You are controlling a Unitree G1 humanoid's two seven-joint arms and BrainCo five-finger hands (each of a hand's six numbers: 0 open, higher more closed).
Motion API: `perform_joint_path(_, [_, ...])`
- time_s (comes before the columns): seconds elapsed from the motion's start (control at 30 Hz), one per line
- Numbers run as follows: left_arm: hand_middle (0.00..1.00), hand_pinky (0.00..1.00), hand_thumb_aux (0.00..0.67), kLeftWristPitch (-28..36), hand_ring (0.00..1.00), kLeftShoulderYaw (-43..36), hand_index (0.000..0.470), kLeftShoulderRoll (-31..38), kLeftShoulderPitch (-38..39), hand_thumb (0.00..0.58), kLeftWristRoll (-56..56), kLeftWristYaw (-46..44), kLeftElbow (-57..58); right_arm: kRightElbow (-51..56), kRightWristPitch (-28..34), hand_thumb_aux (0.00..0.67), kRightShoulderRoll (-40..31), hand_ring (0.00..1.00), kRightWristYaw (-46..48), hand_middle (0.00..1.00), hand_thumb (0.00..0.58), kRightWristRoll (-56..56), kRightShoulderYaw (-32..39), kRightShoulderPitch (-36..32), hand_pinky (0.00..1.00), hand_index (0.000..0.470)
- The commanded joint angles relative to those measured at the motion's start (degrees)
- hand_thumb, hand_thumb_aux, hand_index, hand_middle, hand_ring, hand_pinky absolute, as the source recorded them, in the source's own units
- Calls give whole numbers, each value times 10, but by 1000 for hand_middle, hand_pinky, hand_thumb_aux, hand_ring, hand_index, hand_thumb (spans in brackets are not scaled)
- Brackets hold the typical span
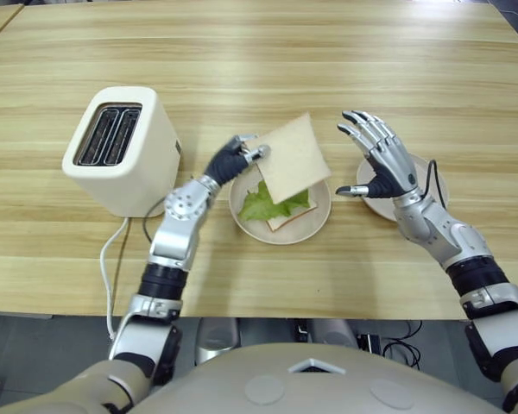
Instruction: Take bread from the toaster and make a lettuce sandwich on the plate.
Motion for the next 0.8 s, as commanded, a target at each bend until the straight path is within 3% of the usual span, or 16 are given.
perform_joint_path(0.03, [1000,1000,670,30,1000,-9,460,-16,18,580,4,18,7,-10,4,0,6,0,12,0,0,-9,7,10,0,0])
perform_joint_path(0.43, [1000,1000,670,57,1000,-9,460,12,27,580,11,5,-14,-11,4,0,7,0,18,0,0,-6,-1,20,0,0])
perform_joint_path(0.8, [1000,1000,670,20,1000,-32,460,26,24,580,55,12,19,-9,4,0,10,0,21,0,0,-6,1,19,0,0])
